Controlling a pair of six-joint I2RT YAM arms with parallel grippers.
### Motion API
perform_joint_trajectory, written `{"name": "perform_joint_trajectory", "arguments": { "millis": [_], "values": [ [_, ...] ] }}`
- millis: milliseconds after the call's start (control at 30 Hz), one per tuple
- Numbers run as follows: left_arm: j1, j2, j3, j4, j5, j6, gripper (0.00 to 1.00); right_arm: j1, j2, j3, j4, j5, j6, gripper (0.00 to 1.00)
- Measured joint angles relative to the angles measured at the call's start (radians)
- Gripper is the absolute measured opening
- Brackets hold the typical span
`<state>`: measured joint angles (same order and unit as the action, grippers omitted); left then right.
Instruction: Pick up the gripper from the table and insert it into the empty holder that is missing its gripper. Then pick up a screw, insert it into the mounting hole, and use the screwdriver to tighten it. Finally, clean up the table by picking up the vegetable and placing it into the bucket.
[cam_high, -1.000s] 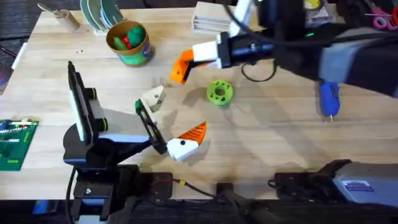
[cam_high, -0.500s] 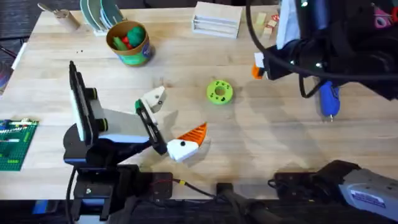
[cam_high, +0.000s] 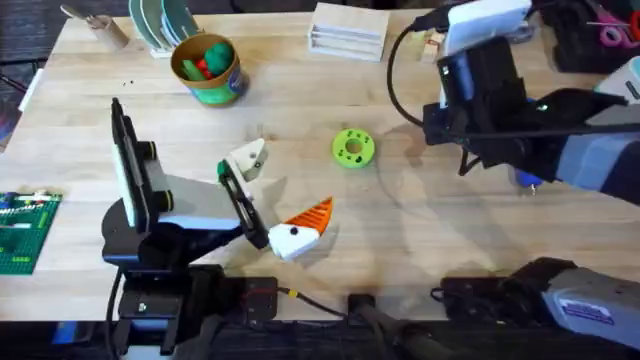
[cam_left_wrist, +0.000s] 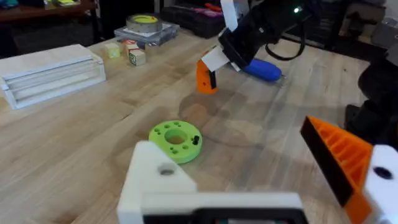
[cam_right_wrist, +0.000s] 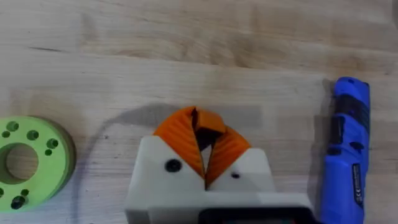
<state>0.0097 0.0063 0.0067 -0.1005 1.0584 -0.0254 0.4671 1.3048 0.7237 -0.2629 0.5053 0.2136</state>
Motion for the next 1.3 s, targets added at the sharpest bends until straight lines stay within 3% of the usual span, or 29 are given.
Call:
{"name": "perform_joint_trajectory", "arguments": {
  "millis": [433, 767, 1167, 1300],
  "values": [
    [0.0, 0.0, 0.0, 0.0, 0.0, 0.0, 0.992, 0.028, -0.01, -0.07, 0.041, 0.005, 0.099, 0.016],
    [0.0, 0.0, 0.0, 0.0, 0.0, 0.0, 0.993, 0.032, -0.011, -0.075, 0.028, -0.068, 0.116, 0.374],
    [0.0, 0.0, 0.0, 0.0, 0.0, 0.0, 0.993, 0.032, -0.012, -0.093, -0.008, -0.137, 0.117, 0.402],
    [0.0, 0.0, 0.0, 0.0, 0.0, 0.0, 0.993, 0.032, -0.022, -0.093, -0.01, -0.138, 0.116, 0.466]
  ]
}}
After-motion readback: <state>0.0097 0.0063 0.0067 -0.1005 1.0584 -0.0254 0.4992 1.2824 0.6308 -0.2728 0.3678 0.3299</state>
